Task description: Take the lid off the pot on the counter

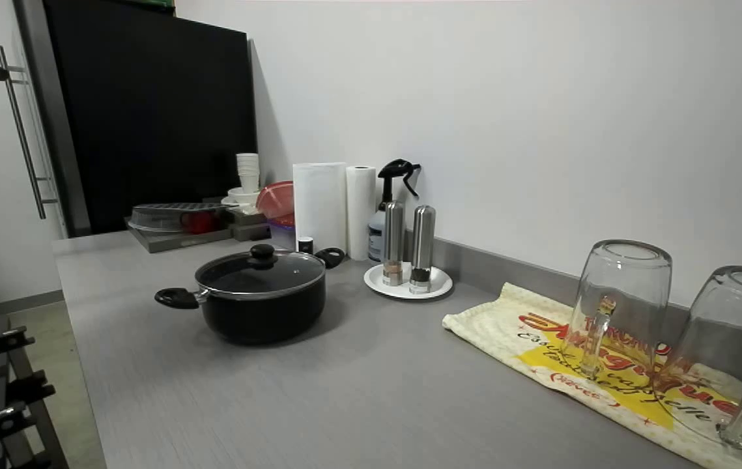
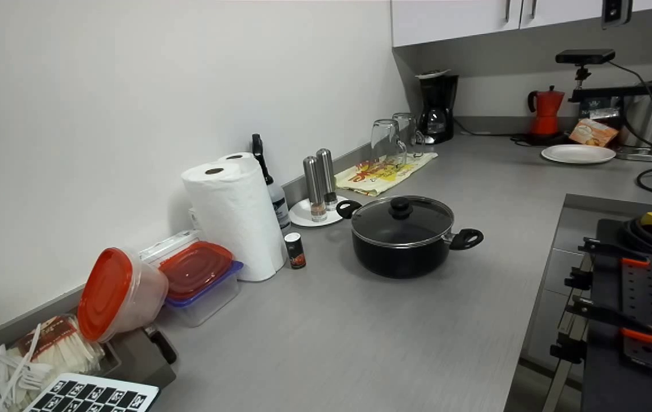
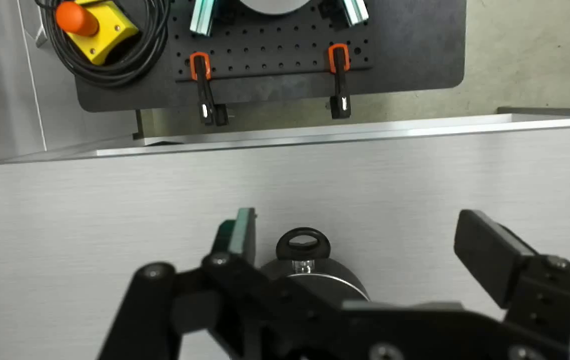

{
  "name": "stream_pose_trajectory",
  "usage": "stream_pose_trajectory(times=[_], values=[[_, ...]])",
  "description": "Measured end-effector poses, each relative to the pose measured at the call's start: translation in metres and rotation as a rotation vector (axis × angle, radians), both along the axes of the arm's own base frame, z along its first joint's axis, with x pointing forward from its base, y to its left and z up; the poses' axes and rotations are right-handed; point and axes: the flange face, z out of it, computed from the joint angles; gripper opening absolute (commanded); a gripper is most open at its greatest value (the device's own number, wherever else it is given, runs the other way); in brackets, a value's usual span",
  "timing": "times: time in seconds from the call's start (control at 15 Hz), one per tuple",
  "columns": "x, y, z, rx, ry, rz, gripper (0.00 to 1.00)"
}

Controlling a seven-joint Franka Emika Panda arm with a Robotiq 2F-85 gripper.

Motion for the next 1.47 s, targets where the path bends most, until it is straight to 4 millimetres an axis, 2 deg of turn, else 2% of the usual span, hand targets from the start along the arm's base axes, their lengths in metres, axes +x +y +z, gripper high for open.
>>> stream_pose_trajectory(times=[0.2, 0.4, 0.8, 1.07, 1.47], values=[[0.024, 0.009, 0.004, 0.008, -0.063, -0.020, 1.00], [0.060, 0.031, -0.001, 0.013, -0.105, -0.042, 1.00], [0.141, 0.071, -0.036, -0.004, -0.147, -0.108, 1.00], [0.190, 0.071, -0.068, -0.051, -0.115, -0.166, 1.00], [0.253, 0.049, -0.112, -0.114, -0.052, -0.259, 1.00]])
